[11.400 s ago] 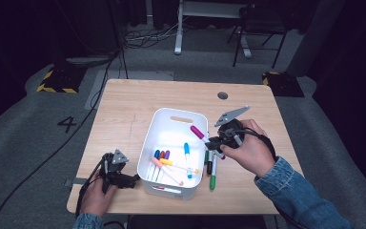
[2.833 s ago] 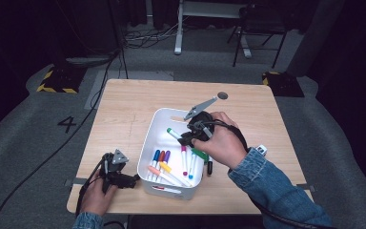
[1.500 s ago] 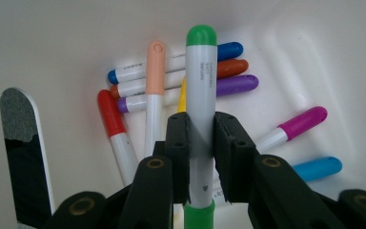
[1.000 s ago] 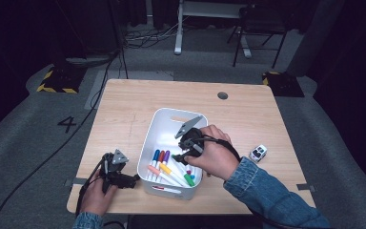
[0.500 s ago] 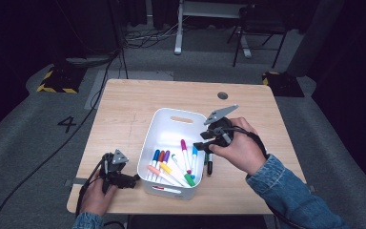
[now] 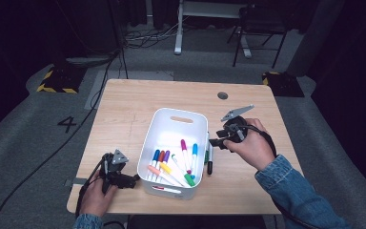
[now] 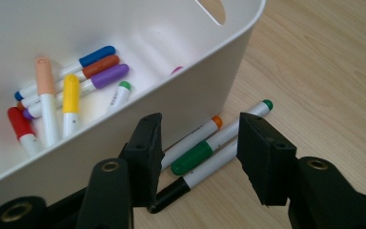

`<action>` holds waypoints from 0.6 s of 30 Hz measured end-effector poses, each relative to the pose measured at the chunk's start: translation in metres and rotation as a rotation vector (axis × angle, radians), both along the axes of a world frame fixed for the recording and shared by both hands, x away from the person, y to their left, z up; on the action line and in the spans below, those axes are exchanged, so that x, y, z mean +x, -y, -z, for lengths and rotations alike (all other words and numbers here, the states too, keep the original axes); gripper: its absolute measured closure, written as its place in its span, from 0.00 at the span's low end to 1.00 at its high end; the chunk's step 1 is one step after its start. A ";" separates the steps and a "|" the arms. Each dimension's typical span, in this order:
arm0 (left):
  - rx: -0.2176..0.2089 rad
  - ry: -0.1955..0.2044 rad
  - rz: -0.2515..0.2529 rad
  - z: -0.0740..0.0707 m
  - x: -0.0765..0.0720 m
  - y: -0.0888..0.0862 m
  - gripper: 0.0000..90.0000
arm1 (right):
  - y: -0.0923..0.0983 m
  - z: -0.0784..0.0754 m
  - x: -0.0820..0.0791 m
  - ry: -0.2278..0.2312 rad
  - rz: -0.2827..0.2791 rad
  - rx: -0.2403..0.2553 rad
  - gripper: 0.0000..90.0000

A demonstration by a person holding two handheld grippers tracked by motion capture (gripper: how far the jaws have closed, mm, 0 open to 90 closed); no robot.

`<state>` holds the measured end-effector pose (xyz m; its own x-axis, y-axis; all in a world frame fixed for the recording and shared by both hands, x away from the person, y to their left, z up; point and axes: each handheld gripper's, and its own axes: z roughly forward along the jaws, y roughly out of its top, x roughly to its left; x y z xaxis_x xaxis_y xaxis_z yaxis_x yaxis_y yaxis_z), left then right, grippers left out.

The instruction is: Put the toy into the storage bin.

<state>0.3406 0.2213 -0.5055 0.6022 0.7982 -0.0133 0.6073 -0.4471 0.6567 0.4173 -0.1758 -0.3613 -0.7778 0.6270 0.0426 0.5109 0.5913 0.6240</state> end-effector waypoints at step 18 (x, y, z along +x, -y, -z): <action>0.001 0.001 0.000 0.000 0.000 0.000 0.00 | 0.002 0.080 0.024 -0.105 0.085 -0.045 0.58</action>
<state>0.3407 0.2213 -0.5055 0.6024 0.7981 -0.0125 0.6068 -0.4477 0.6568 0.4412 -0.1774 -0.4409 -0.7145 0.6937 0.0911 0.6214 0.5692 0.5384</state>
